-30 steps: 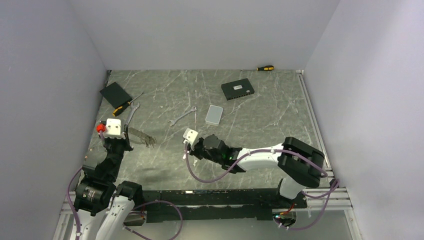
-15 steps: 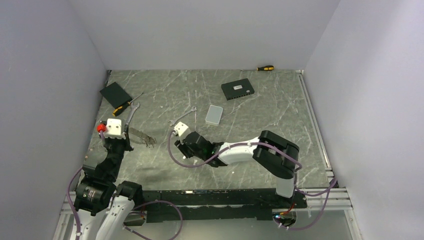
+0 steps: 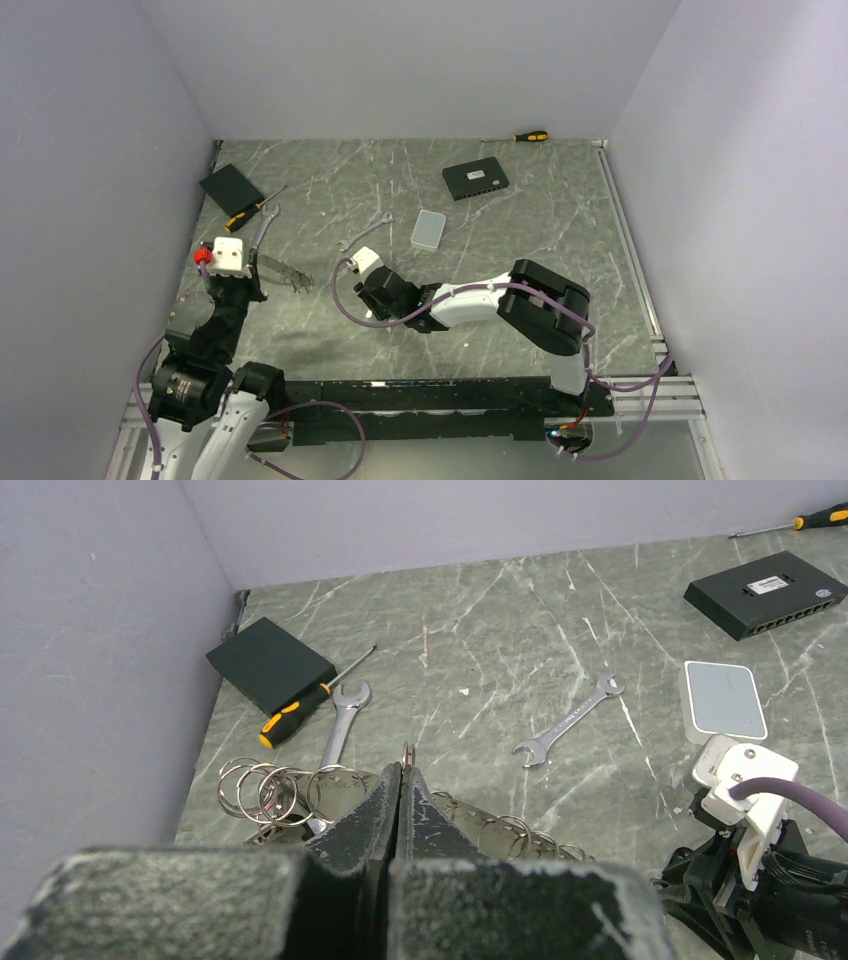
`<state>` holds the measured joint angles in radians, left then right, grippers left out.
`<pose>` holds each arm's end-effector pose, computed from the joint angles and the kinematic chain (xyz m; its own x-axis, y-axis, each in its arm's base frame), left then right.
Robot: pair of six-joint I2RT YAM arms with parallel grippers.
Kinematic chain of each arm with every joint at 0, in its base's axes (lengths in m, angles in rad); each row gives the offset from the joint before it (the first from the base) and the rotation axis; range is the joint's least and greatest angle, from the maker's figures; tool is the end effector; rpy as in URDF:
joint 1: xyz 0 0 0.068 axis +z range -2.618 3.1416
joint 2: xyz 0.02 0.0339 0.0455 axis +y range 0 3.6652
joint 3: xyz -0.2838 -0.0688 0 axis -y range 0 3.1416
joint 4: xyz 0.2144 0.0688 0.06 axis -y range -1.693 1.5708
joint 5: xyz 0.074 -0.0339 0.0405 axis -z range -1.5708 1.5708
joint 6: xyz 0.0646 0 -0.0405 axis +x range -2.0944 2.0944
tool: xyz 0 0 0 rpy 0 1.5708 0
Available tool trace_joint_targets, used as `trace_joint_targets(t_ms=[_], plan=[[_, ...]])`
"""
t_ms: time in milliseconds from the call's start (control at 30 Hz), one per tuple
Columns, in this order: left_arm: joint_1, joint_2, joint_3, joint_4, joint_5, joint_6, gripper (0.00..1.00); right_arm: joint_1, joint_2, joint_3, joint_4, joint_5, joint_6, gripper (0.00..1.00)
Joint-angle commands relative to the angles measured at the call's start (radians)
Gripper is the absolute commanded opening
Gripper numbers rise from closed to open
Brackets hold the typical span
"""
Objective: Put the keys on the keyring
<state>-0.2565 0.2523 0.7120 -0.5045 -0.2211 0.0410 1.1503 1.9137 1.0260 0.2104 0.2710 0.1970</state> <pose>0.0496 0.0016 0.3271 -0.0418 0.0523 -0.9978 0.0374 0.9980 0.0508 0.1805 0.3612 0.1670 -0.4064 -0.4468 -0.7970 -0.7290 0.6844 -0.0120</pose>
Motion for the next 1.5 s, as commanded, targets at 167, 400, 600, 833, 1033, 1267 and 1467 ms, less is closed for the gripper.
trace_joint_targets(t_ms=[167, 400, 600, 833, 1033, 1267, 1467], plan=[[0.005, -0.008, 0.008, 0.081, 0.02, 0.007, 0.0, 0.004, 0.016, 0.03, -0.035, 0.007, 0.049, 0.33], [0.005, -0.007, 0.009, 0.081, 0.022, 0.007, 0.0, 0.005, -0.005, 0.011, -0.057, 0.015, 0.068, 0.31], [0.006, -0.005, 0.009, 0.079, 0.022, 0.007, 0.0, 0.005, -0.04, 0.006, -0.071, 0.052, 0.054, 0.3], [0.005, -0.005, 0.01, 0.078, 0.022, 0.006, 0.0, 0.004, -0.079, 0.005, -0.092, 0.086, 0.034, 0.3], [0.005, -0.007, 0.01, 0.077, 0.021, 0.007, 0.0, 0.004, -0.108, 0.0, -0.103, 0.09, 0.043, 0.29], [0.005, -0.009, 0.01, 0.078, 0.022, 0.005, 0.0, 0.005, -0.103, -0.009, -0.106, 0.074, 0.062, 0.29], [0.005, -0.011, 0.011, 0.076, 0.021, 0.004, 0.0, 0.005, -0.085, -0.007, -0.107, 0.069, 0.065, 0.27]])
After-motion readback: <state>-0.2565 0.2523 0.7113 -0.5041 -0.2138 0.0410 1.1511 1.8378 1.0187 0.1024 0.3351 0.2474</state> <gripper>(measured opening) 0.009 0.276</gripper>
